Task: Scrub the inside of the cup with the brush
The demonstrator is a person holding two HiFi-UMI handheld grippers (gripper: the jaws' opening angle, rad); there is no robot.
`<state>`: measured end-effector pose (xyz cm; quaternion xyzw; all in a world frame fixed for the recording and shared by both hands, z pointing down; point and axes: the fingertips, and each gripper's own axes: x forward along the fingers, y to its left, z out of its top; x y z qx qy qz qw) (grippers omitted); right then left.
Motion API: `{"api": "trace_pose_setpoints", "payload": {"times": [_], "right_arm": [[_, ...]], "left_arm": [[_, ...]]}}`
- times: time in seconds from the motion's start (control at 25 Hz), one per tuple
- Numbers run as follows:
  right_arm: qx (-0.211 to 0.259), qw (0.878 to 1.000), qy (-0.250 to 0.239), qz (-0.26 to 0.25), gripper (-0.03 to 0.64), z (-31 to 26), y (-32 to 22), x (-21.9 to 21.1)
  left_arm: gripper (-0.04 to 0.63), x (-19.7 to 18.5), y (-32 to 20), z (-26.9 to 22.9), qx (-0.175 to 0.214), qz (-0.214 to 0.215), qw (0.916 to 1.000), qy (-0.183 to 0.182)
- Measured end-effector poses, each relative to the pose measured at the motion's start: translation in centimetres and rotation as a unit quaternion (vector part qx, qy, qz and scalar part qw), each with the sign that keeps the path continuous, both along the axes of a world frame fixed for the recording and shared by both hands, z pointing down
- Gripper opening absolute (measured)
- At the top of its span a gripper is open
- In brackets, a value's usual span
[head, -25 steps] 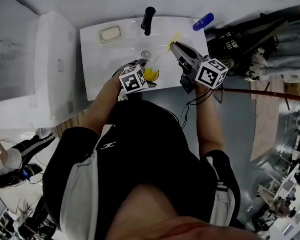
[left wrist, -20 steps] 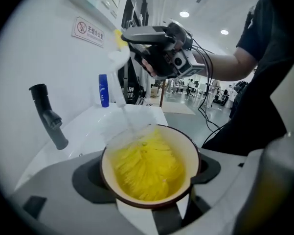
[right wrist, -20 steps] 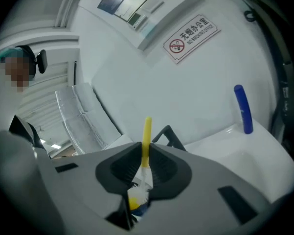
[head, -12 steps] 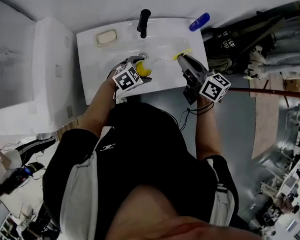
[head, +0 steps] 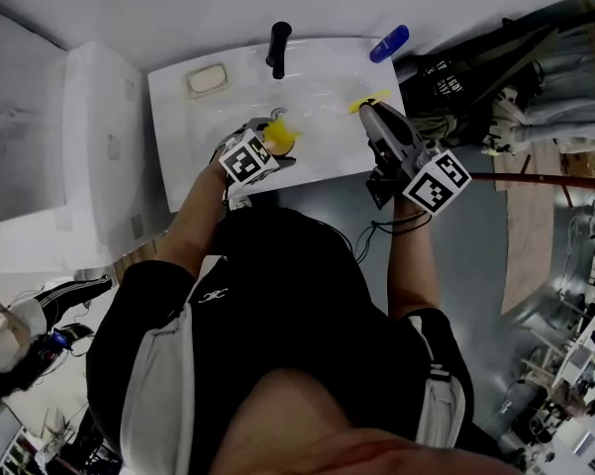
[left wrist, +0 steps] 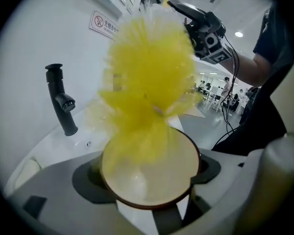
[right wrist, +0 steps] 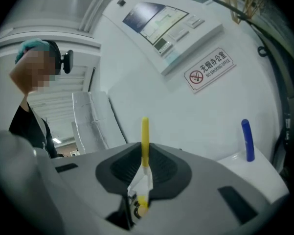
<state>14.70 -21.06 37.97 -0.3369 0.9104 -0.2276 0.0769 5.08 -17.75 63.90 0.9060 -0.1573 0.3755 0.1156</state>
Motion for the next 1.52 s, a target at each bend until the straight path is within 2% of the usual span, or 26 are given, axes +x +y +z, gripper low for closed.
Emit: {"api": "trace_pose_setpoints", "payload": {"times": [0.12,0.24,0.4,0.64,0.84,1.24,1.52], "right_arm": [[0.036,0.999,0.0,0.027,0.051,-2.5,-0.2,1.2],[0.066,0.996,0.023,0.063,0.051,-3.6,-0.6,2.4],[0.053,0.993,0.046,0.09,0.051,-1.8,-1.5,3.4],[0.032,0.992,0.061,0.11,0.051,2.9,-2.1,3.6],[0.015,0.989,0.092,0.114,0.051,6.3,-1.9,2.5],[0.005,0.992,0.072,0.105,0.051,7.4,-1.7,1.1],[0.002,0.993,0.068,0.1,0.051,7.4,-1.5,0.7]], "left_arm": [[0.41,-0.8,-0.1,0.5,-0.004,-0.017,0.9999,-0.002],[0.409,-2.0,-0.6,0.8,-0.008,-0.05,0.9987,0.007],[0.408,-3.6,-1.5,0.4,-0.004,-0.097,0.995,0.023],[0.41,-5.5,-2.6,-0.6,0.015,-0.136,0.9903,0.022],[0.409,-6.1,-2.7,-1.3,0.022,-0.143,0.9894,0.014],[0.41,-6.5,-2.8,-2.7,0.048,-0.135,0.9896,-0.01],[0.41,-6.3,-2.4,-3.2,0.052,-0.127,0.9905,-0.011]]}}
